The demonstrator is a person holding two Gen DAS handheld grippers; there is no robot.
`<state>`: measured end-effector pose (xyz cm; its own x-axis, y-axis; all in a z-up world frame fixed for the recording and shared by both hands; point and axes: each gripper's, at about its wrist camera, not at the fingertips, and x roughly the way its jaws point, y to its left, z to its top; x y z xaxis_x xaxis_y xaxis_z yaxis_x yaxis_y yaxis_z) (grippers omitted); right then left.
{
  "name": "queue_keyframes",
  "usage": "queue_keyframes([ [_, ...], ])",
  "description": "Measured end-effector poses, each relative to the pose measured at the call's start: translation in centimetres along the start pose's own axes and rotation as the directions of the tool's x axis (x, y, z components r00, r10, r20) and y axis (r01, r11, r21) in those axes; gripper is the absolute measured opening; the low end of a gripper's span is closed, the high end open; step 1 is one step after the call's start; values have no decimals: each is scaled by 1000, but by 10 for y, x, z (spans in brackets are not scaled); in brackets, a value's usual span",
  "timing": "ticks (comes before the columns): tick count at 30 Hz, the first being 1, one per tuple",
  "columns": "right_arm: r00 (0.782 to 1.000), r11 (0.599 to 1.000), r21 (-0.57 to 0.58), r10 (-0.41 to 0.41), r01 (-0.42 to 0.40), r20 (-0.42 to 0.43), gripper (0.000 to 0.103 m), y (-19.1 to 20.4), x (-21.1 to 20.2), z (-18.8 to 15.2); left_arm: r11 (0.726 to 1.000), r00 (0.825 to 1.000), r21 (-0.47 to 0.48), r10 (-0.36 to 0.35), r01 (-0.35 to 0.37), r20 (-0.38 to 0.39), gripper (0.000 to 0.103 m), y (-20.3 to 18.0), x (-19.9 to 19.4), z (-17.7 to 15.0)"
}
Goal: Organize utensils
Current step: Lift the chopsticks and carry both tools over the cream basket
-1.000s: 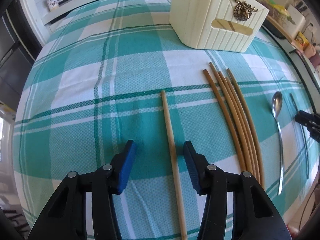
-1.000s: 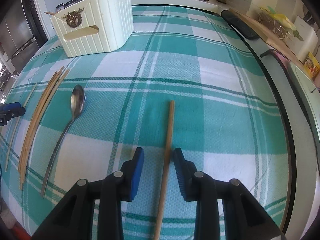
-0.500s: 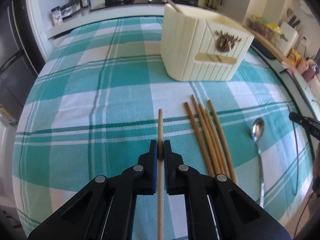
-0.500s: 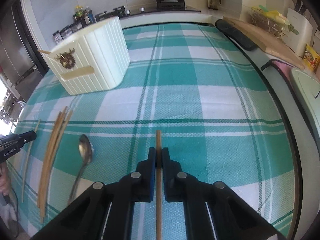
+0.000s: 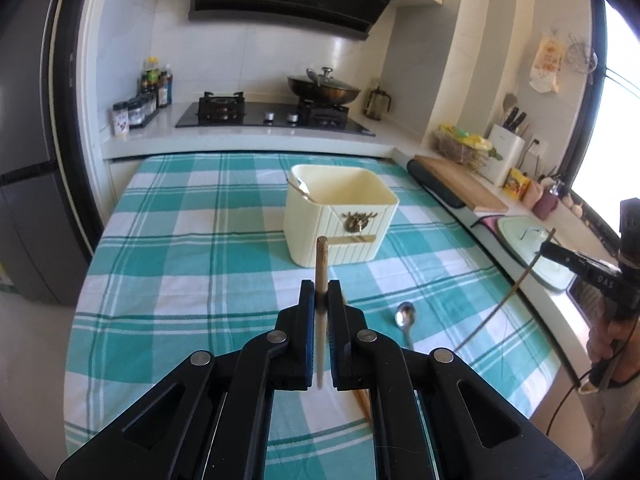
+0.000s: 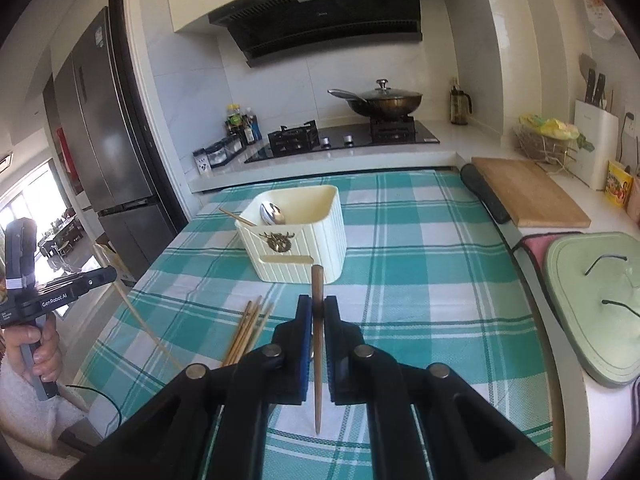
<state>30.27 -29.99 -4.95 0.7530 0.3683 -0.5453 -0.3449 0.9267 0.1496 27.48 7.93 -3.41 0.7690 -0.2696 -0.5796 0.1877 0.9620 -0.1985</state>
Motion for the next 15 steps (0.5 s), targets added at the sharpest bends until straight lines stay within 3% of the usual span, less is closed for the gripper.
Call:
queue_keyframes([
  [7,992,998,-65,-14,23,126,6,26,-25,10,1000,999,-13,-24,25,40,4,-3,-13,8],
  [15,987,994,-107,-5,23,161,3,40,-39,15,1000,999,2,-27,27,29,4,-7,-17,4],
])
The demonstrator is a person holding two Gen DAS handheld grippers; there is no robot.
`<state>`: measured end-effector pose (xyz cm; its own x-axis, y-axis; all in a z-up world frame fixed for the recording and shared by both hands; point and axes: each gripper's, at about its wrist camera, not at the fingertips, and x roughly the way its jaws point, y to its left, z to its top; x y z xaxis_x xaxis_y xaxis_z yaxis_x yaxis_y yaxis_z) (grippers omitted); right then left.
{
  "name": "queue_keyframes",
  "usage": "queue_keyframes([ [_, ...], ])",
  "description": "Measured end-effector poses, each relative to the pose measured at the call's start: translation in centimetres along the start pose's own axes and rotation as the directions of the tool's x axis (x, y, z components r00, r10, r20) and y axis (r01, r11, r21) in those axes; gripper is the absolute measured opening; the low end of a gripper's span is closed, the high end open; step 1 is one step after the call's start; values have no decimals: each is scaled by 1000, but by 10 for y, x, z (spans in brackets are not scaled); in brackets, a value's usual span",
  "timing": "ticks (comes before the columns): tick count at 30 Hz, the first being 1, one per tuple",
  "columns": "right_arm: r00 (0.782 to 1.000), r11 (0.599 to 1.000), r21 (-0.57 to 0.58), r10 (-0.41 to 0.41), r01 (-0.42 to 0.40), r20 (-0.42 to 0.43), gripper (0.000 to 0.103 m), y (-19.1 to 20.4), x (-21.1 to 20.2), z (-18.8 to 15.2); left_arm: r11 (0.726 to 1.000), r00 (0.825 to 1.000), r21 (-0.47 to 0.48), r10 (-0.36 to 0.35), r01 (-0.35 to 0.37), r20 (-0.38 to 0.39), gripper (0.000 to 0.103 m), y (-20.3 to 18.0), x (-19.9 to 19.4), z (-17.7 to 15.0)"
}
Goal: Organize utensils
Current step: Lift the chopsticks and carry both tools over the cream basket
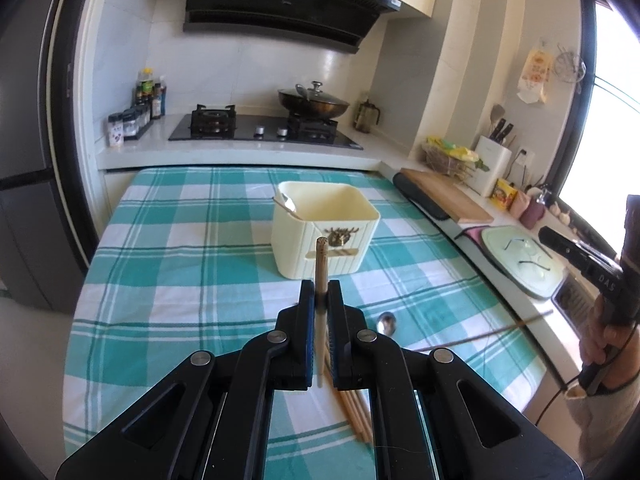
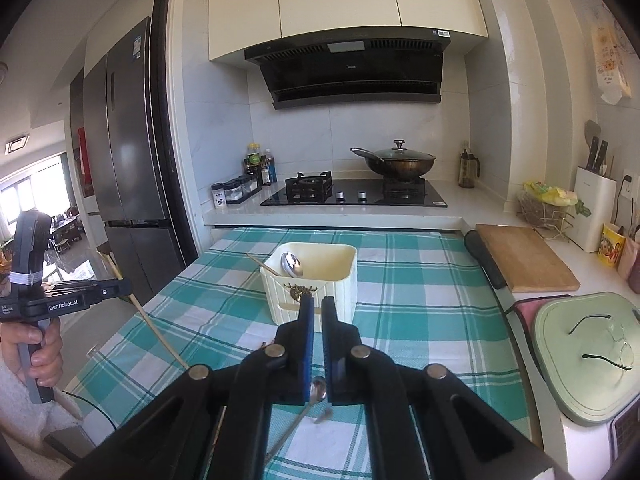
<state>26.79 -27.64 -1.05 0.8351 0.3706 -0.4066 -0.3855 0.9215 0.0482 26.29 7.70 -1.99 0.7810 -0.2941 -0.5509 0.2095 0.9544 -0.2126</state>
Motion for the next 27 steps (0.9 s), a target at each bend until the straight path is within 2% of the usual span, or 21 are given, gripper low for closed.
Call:
queue_keyframes([
  [6,1000,1000,14,2,-2,-15,1,-5,2,-4,1000,1000,-18,0,-1,-22,4,3,7,-6],
  [8,1000,999,52,3,-2,-13,2,-13,0,-5,1000,1000,-22,0,-1,-28,4,5,8,-8],
  [11,998,994,109,29,-23,-59,3,-28,3,-9,1000,999,-25,2,-3,-35,4,6,10,-10],
  [12,995,995,99,31,-21,-99,5,-30,8,-12,1000,999,-26,5,-6,-39,4,7,10,-11],
  [13,986,997,67,38,-27,-163,17,-29,18,-19,1000,999,-27,6,-7,-43,4,7,11,-11],
  [14,968,999,29,48,-42,-247,36,-27,30,-29,1000,999,-29,6,-8,-45,4,8,12,-11],
  [15,948,999,-2,44,-47,-315,42,-24,41,-44,1000,999,-30,5,-6,-47,4,8,12,-11],
  [17,901,996,-51,47,-76,-432,42,-18,63,-76,1000,999,-30,5,-7,-47,4,8,12,-12],
  [18,869,992,-67,57,-103,-492,42,-14,75,-94,1000,999,-30,4,-6,-48,4,8,12,-12],
  [20,824,988,-90,54,-126,-564,40,-7,95,-122,1000,999,-28,1,-2,-49,4,7,13,-12],
  [25,774,981,-152,-4,-118,-633,40,-2,138,-157,1000,999,-11,4,-5,-49,4,3,11,-11],
  [26,760,982,-151,-9,-117,-649,36,-2,147,-162,1000,999,-7,6,-6,-48,4,2,10,-11],
  [27,749,979,-160,-13,-125,-663,25,-1,153,-166,1000,999,-4,8,-8,-46,4,2,8,-11],
])
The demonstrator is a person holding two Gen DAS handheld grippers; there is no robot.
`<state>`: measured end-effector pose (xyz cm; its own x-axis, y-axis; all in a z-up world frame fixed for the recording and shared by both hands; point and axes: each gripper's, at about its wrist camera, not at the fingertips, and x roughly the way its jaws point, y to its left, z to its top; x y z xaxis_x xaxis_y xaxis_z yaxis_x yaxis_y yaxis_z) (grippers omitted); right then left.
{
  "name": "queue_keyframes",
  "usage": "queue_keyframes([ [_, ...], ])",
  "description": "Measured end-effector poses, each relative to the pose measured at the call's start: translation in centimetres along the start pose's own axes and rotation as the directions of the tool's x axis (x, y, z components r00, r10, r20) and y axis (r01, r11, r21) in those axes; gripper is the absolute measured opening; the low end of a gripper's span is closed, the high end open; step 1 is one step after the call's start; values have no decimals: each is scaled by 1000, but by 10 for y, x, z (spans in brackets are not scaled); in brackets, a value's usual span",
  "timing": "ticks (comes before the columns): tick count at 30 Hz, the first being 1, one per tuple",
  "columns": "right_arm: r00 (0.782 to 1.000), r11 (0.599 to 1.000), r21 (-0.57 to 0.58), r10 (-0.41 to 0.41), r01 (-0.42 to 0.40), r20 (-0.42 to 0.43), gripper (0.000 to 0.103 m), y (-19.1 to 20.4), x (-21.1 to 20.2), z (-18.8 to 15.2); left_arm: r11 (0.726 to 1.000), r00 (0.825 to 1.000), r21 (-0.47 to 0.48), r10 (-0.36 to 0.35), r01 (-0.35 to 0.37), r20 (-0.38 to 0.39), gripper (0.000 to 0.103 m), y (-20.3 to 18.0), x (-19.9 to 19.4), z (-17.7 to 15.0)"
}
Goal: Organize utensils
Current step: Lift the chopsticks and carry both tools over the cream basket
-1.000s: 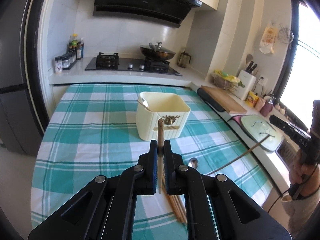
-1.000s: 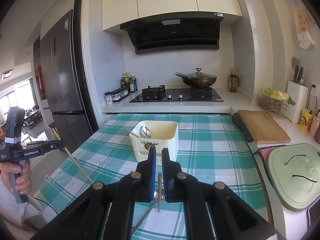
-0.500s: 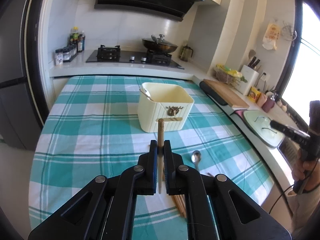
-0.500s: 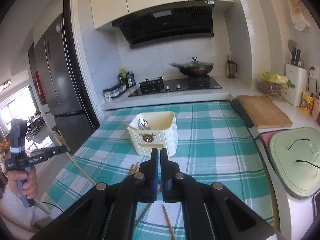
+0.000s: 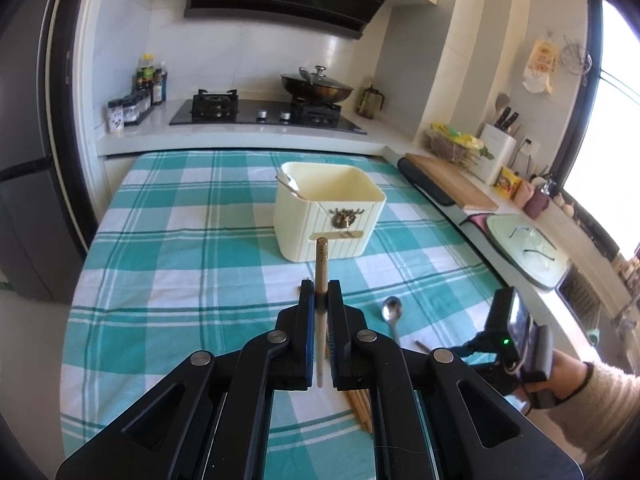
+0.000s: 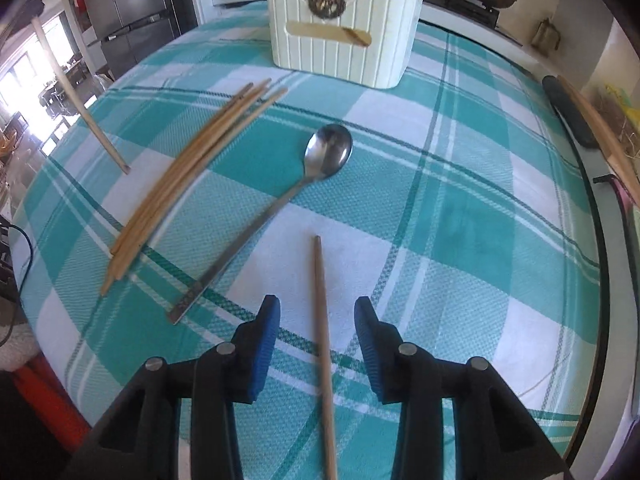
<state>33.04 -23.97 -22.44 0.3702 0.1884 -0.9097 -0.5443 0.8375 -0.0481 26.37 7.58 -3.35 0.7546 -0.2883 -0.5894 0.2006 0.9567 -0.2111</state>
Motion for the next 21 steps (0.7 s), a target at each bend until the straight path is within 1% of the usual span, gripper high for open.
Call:
queue_keyframes([
  [1,1000,1000,-26,-11,11,-10,10,4,6,0,1000,1000,1,3,-3,1,4,0,-1,0],
  [2,999,998,-49,-30,30,12,6,7,6,1,1000,1000,0,5,-5,0,4,1,-2,0],
  [3,999,998,-50,-37,37,4,6,9,5,2,1000,1000,-2,5,-5,0,4,2,-3,0],
  [4,999,999,-34,-37,37,18,6,8,1,3,1000,1000,-4,5,-5,1,4,3,-4,0],
  [5,998,999,-15,-31,31,50,6,6,-8,5,1000,1000,-6,5,-5,2,4,3,-6,-1],
  [7,989,999,37,-14,9,146,6,-1,-37,8,1000,1000,-5,3,-3,5,4,4,-8,-1],
  [10,959,993,109,21,-54,282,6,-12,-87,10,1000,1000,3,-3,3,13,4,3,-10,1],
  [12,940,987,129,43,-91,339,6,-16,-115,10,1000,1000,8,-7,6,20,4,1,-11,2],
  [17,896,977,139,86,-161,435,6,-18,-168,8,1000,999,11,-12,12,30,4,-1,-13,2],
  [21,877,974,141,94,-180,472,6,-18,-190,6,1000,1000,11,-12,11,26,4,-2,-13,0],
])
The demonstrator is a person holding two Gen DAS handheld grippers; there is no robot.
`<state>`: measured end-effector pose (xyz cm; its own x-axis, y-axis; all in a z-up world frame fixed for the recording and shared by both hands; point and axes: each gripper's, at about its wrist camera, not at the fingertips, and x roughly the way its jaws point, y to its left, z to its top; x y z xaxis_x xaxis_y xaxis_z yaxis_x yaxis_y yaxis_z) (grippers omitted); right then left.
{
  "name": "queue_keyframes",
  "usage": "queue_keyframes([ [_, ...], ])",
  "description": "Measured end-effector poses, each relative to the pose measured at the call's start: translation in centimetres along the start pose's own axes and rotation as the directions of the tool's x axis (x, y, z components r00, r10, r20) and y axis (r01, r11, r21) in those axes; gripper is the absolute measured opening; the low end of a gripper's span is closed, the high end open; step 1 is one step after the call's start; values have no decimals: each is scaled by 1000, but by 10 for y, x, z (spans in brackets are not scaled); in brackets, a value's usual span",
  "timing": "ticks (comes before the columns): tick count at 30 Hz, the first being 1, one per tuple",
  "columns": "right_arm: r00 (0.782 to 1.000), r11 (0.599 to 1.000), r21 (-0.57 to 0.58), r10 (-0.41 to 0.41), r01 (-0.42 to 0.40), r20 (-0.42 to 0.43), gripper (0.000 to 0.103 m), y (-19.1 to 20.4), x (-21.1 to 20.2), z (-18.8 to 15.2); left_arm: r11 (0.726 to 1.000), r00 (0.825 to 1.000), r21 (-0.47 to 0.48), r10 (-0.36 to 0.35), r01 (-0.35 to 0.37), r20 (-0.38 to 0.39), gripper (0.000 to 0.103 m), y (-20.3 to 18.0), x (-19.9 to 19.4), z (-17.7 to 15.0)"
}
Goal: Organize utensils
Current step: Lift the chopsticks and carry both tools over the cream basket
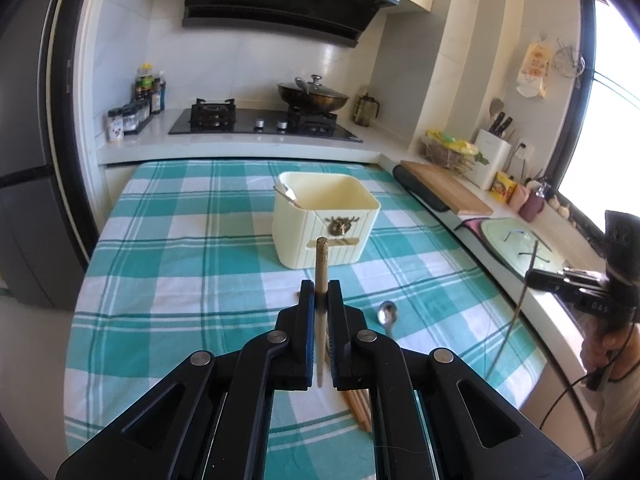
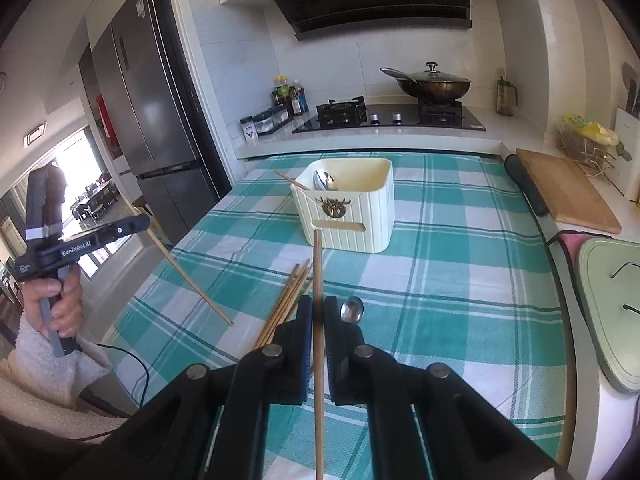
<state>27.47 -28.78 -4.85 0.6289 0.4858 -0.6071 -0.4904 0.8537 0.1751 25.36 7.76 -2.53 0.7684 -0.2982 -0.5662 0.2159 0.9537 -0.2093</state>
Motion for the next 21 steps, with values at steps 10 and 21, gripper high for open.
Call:
queue_keyframes([
  [10,994,1000,-19,-7,10,111,6,9,-12,13,1000,1000,-1,-11,11,3,4,0,-6,8],
  [21,976,998,-56,-10,23,217,6,13,-9,63,998,995,43,-43,39,87,4,-12,-13,71],
])
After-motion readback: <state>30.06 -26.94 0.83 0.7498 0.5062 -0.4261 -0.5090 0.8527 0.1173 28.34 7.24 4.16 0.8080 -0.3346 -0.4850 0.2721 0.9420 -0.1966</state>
